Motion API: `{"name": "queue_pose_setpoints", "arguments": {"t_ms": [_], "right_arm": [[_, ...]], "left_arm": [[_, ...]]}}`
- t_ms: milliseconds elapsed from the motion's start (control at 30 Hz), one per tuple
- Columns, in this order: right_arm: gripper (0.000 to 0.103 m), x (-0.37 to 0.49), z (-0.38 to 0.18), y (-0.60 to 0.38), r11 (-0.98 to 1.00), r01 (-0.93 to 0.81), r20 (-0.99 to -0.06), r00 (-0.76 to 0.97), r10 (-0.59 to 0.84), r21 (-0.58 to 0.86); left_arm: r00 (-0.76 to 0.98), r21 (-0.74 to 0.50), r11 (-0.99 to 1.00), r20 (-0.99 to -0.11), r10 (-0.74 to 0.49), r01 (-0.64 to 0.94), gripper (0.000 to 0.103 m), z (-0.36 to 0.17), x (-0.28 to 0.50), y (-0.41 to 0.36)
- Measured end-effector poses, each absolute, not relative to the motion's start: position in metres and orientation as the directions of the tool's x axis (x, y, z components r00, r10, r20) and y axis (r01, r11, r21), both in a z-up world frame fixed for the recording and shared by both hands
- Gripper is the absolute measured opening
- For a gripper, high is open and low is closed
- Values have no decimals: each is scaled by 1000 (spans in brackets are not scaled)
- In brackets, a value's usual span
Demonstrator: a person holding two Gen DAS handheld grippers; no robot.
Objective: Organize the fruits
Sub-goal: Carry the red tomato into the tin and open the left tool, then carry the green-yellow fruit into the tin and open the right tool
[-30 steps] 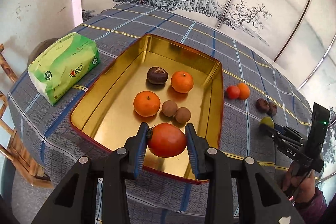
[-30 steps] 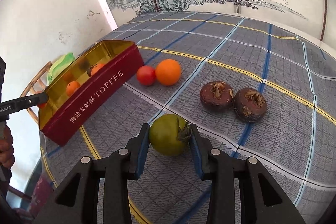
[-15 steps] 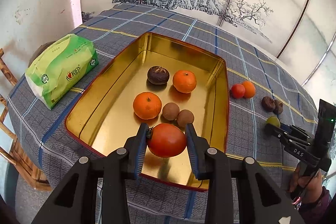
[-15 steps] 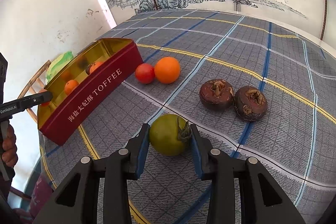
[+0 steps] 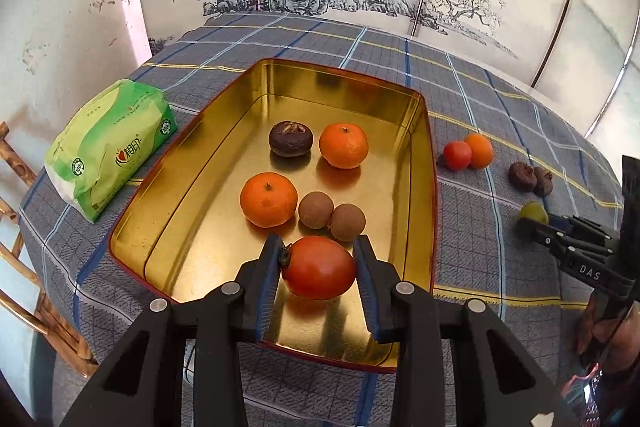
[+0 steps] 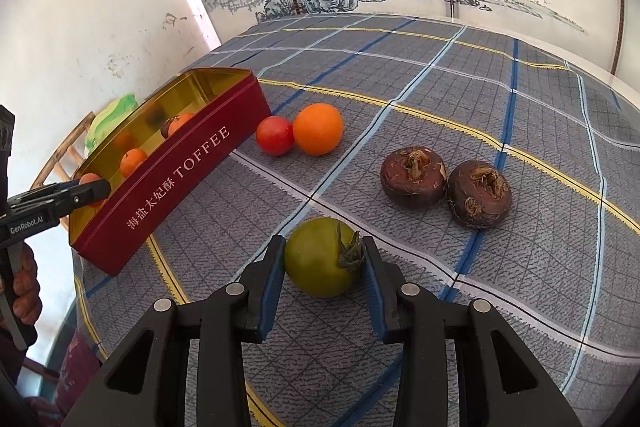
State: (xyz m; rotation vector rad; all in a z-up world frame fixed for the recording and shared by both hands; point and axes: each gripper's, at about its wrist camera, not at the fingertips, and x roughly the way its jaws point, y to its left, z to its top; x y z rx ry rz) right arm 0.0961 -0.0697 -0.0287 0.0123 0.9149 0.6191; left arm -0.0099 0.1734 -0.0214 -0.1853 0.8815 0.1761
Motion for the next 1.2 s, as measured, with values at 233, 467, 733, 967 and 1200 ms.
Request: {"name": "queue_pose_setpoints", "arguments": {"t_ms": [233,467,733,967,1200], "right_arm": [[38,96,-29,-70,827,-496,-736,449,506,265],[38,96,-29,-70,827,-496,-737,449,505,264],[38,95,-29,-69,830,-494,-738,452,501,260],[38,92,-26,-68,841,-490,-748,464,476,231],[38,87,-12,-59,829,-498,-740,450,499,256]], "left_arm": [[640,-35,975,-759,118,-222,32,-17,-12,167],[637,9,973,-755,157,-229,39,-17,-14,162],[636,74,963,-737,227,-259,55,-14,-21,158],[660,114,957,-703,266,-265,66,-6,-31,156],[672,89,961,-699,247,-261,70,-3,-39,159]]}}
